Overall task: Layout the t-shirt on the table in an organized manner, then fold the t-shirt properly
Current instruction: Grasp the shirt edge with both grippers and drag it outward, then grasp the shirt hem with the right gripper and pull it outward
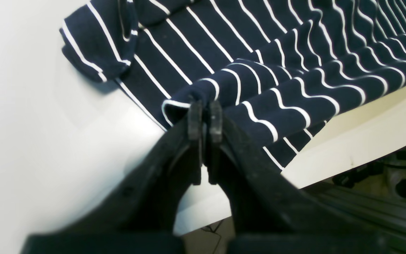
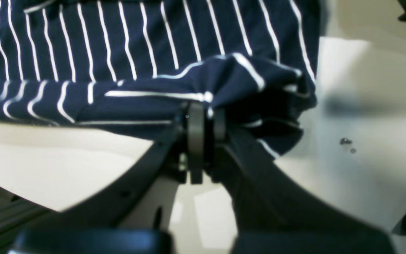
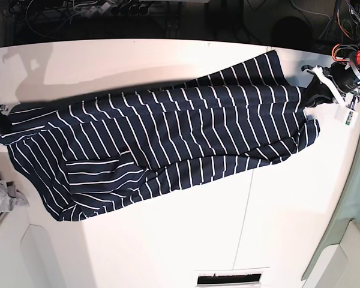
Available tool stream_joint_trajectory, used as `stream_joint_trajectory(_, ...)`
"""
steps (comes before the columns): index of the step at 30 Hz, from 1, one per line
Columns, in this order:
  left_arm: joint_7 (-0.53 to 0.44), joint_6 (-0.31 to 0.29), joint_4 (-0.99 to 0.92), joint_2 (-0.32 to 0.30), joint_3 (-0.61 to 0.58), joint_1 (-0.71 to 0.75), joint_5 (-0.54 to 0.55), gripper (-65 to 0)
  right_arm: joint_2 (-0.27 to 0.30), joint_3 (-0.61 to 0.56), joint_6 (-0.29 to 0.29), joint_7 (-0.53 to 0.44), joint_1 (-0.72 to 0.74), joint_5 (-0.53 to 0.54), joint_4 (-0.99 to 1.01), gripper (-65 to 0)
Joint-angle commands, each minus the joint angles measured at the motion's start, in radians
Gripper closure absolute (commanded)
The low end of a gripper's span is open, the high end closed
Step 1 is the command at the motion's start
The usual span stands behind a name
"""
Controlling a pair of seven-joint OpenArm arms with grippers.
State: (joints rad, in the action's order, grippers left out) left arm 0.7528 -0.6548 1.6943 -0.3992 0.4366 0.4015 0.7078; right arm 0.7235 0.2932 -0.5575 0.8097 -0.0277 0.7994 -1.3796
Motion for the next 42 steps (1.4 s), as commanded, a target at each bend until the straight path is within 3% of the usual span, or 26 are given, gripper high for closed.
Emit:
stream_joint_trajectory(1, -0.029, 0.0, 0.002, -0.016, 0.0, -0.002, 0.0, 0.0, 0.024, 0.002, 0.003, -0.022, 0.014, 0.008, -0.01, 0.0)
stream_joint_trajectory(7, -0.147, 0.001, -0.065, -0.013, -0.006, -0.015, -0.063, 0.0, -0.039, -0.028, 0.003, -0.044, 0.016, -0.041, -0.008, 0.0)
stream_joint_trajectory(14, -0.151, 0.001, -0.229, -0.013, -0.006, -0.092, -0.076, 0.0, -0.104, -0.056, 0.003, -0.12, 0.016, -0.108, 0.055, 0.0)
stream_joint_trajectory(17, -0.15, 0.001, -0.284, -0.013, -0.006, -0.116, -0.076, 0.0, -0.109, -0.056, 0.003, -0.129, 0.016, -0.108, 0.065, -14.8)
stream_joint_trajectory(19, -0.141, 0.001, -0.29, -0.014, -0.006, -0.122, -0.067, -2.9, -0.108, -0.051, 0.004, -0.124, 0.021, -0.108, 0.064, -19.7)
stream_joint_trajectory(21, -0.098, 0.001, -0.277, -0.019, -0.006, -0.121, -0.026, -12.6, -0.105, -0.031, 0.004, -0.098, 0.022, -0.096, 0.05, -19.8)
stream_joint_trajectory(23, -0.022, -0.004, -0.248, -0.019, 0.005, -0.12, 0.023, -16.5, -0.105, 0.014, 0.004, -0.059, 0.021, -0.068, 0.023, -19.7)
stream_joint_trajectory(26, 0.009, -0.031, -0.18, -0.019, 0.044, -0.095, 0.098, -16.5, -0.105, 0.103, 0.004, -0.03, 0.021, -0.013, -0.016, -19.8)
stream_joint_trajectory(30, 0.011, -0.031, -0.106, -0.019, 0.095, -0.063, 0.116, -16.4, -0.105, 0.183, 0.003, -0.029, 0.023, 0.017, -0.031, -19.8)
stream_joint_trajectory(35, 0.016, -0.031, -0.102, -0.01, 0.1, -0.06, 0.129, -16.4, -0.107, 0.184, 0.003, -0.099, 0.022, -0.001, -0.023, -19.8)
stream_joint_trajectory(42, 0.019, -0.043, -0.102, 0.049, 0.1, -0.021, 0.129, -16.4, -0.109, 0.156, 0.008, -0.208, 0.05, -0.061, -0.019, -19.7)
